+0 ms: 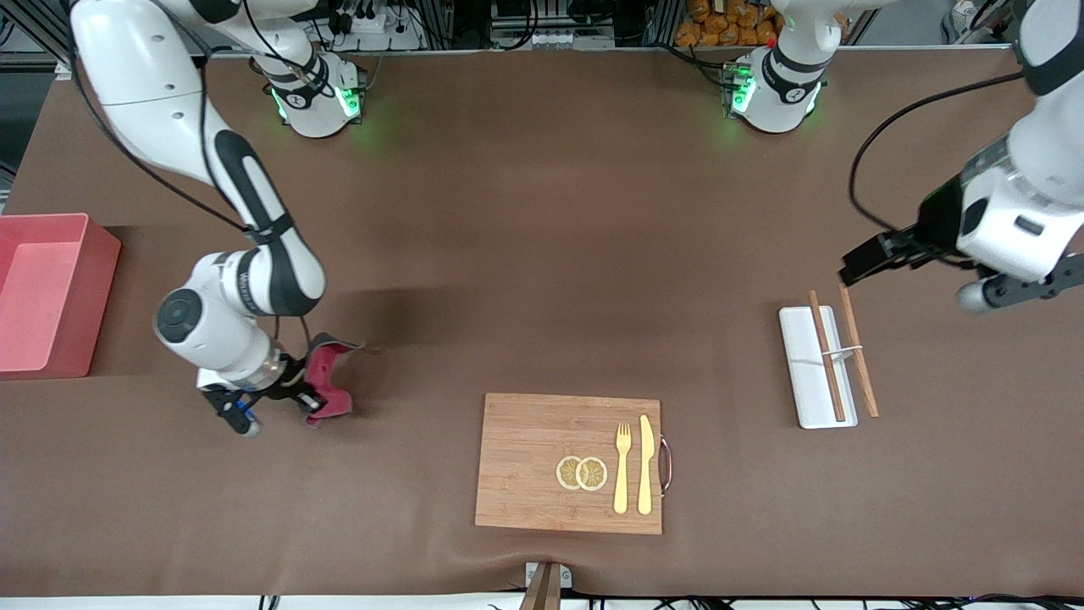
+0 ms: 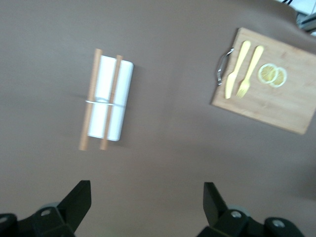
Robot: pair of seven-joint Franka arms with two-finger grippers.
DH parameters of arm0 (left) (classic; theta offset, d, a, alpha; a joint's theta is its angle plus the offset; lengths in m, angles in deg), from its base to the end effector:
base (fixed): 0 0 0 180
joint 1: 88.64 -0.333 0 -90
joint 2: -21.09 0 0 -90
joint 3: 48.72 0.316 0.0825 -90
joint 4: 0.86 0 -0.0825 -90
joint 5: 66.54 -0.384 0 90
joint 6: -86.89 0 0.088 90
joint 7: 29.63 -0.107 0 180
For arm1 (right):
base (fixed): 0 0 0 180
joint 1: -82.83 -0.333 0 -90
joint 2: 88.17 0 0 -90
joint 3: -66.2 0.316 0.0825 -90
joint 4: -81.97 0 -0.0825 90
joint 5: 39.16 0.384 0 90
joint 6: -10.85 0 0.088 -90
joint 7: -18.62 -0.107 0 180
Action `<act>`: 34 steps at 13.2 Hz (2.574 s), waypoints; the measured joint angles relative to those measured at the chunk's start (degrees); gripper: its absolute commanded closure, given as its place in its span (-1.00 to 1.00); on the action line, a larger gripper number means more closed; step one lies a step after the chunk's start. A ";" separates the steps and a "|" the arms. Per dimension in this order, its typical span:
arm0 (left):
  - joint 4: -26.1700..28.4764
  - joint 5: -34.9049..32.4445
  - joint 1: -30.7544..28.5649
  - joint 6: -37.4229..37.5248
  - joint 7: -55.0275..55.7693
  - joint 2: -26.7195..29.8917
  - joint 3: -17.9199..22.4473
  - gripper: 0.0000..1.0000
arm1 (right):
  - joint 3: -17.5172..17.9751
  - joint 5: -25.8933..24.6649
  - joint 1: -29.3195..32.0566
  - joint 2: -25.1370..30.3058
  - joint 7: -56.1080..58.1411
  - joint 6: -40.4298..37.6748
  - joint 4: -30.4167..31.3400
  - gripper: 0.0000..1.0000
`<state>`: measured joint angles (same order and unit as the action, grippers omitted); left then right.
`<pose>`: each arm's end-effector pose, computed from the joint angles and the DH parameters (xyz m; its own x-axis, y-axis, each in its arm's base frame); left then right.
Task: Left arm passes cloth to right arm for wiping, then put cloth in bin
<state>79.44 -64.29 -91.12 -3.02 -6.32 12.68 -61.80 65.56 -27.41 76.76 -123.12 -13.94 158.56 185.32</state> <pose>0.5900 -0.1035 0.6218 0.9750 0.2220 -0.0059 0.2218 -0.9721 0.0762 0.6670 0.0605 0.2216 0.8000 -0.5971 0.0593 -0.5780 -0.7933 -0.1912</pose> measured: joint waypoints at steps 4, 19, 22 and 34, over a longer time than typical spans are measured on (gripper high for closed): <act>5.93 0.00 2.56 0.10 -6.56 5.50 5.66 -1.00 | -0.22 -0.12 9.58 0.00 19.35 0.04 0.76 1.00; 7.11 0.00 2.35 0.03 -9.89 6.01 6.31 -1.00 | -1.38 -6.17 15.21 -0.70 32.50 0.03 -0.27 1.00; 7.13 0.00 2.35 0.04 -9.89 6.01 6.30 -1.00 | -3.41 -6.30 8.25 -1.03 19.43 -0.04 -0.01 1.00; 7.22 0.00 2.34 0.04 -9.89 6.01 6.28 -1.00 | -5.28 -5.74 -9.96 2.19 -19.85 -10.69 -3.04 1.00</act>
<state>86.66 -64.29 -88.78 -2.98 -16.21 18.68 -55.52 60.28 -33.16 66.79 -120.94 -33.79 147.87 182.28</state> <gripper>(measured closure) 0.000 0.965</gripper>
